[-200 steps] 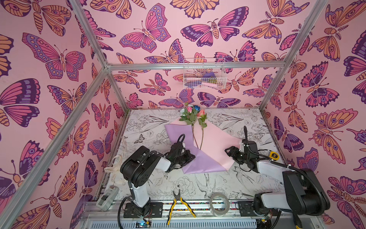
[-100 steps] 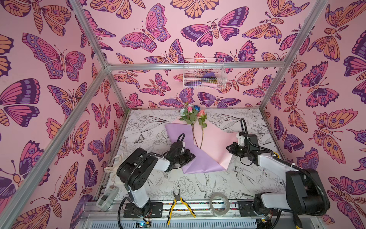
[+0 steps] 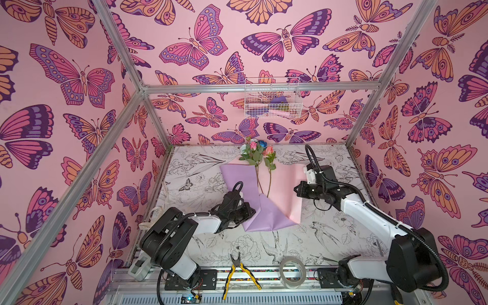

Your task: Tie the bouquet of fake flowers

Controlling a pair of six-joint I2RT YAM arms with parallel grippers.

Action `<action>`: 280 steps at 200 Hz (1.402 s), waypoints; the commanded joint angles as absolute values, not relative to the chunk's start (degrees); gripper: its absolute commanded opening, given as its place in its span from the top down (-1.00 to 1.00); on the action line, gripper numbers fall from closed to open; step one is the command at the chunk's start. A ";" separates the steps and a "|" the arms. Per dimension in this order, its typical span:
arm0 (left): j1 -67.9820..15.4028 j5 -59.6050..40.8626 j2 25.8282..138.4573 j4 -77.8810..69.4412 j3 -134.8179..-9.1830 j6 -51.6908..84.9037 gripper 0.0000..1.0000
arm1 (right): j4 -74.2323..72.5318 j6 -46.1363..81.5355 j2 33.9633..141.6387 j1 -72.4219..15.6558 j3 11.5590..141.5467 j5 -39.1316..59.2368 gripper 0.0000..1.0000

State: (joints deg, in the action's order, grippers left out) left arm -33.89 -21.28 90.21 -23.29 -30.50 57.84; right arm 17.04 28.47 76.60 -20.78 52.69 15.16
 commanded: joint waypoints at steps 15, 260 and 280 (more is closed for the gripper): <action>-35.52 -20.59 92.17 -20.98 -30.42 55.85 0.89 | 21.91 26.63 80.65 -26.07 60.61 12.46 0.95; -34.54 -3.57 60.59 2.67 -24.81 61.50 0.56 | 28.82 20.35 121.81 -41.39 96.78 13.76 0.88; -31.49 -3.59 58.27 4.92 -24.41 60.25 0.47 | 29.18 20.46 123.72 -41.54 98.61 14.15 0.84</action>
State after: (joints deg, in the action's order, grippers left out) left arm -34.30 -7.90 60.45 -4.05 -25.63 61.76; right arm 27.77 22.15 121.38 -40.93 95.50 13.17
